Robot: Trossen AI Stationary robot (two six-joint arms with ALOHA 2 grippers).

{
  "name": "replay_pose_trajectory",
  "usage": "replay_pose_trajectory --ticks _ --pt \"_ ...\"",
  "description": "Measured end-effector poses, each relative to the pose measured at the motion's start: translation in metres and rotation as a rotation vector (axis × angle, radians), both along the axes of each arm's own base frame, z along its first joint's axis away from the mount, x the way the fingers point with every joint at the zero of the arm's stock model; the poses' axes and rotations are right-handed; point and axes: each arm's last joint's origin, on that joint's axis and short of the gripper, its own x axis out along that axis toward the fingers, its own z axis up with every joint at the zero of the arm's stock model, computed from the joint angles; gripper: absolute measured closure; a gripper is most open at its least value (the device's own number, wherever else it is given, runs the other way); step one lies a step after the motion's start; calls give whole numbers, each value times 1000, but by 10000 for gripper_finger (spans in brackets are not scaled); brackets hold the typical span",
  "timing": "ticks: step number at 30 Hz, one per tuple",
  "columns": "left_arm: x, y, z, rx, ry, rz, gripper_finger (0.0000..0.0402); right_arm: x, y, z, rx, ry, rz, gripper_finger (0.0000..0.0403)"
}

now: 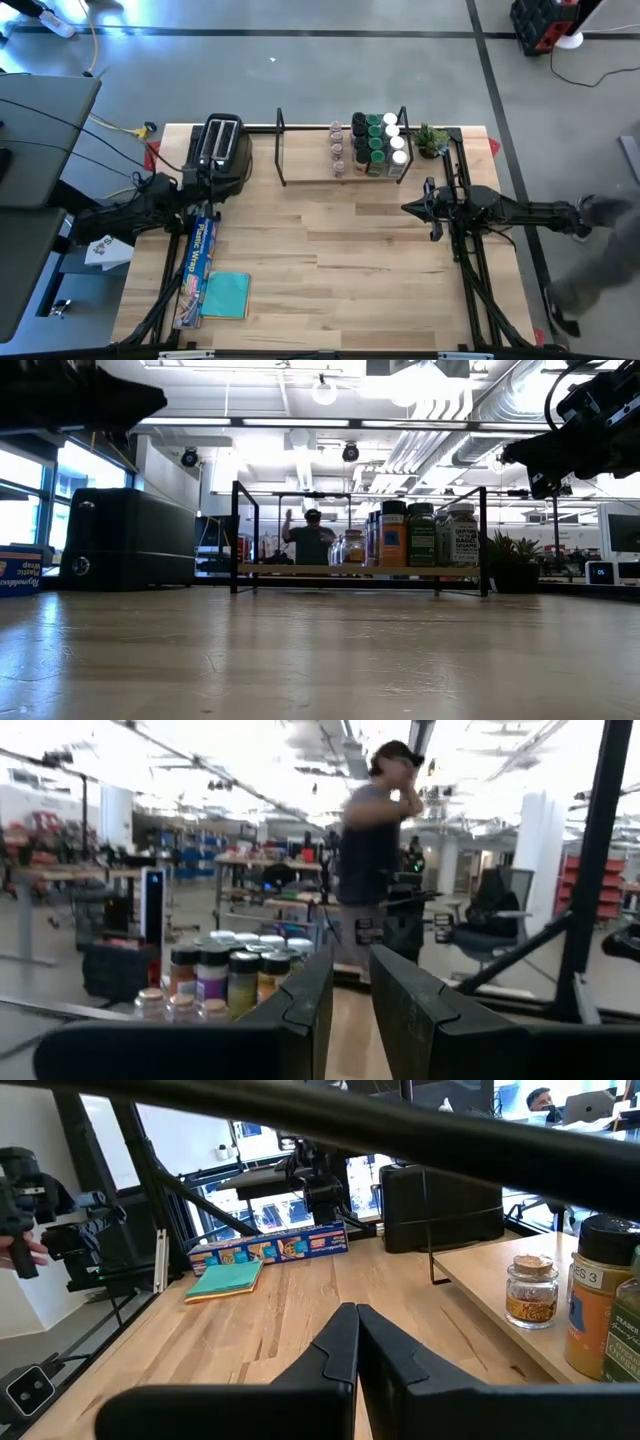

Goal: Shelf spices
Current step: Return to Home Position

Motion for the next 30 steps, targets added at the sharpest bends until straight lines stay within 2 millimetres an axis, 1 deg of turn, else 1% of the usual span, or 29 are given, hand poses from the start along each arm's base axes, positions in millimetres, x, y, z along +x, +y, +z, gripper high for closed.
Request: replay_pose_trajectory --ticks 4,7,11,16,20,30 --pt "5 1 -17 59 -42 16 337 0 0 0 0 0 0 402" --pt "6 1 -21 94 -30 26 337 0 0 0 0 0 0 402" --pt "8 2 -27 105 43 29 337 0 0 0 0 0 0 402" --pt "10 2 -48 57 251 16 337 0 0 0 0 0 0 402" --pt "11 2 -49 54 274 7 337 0 0 0 0 0 1 402" --pt "11 1 -49 55 270 5 337 0 0 0 0 0 1 402"
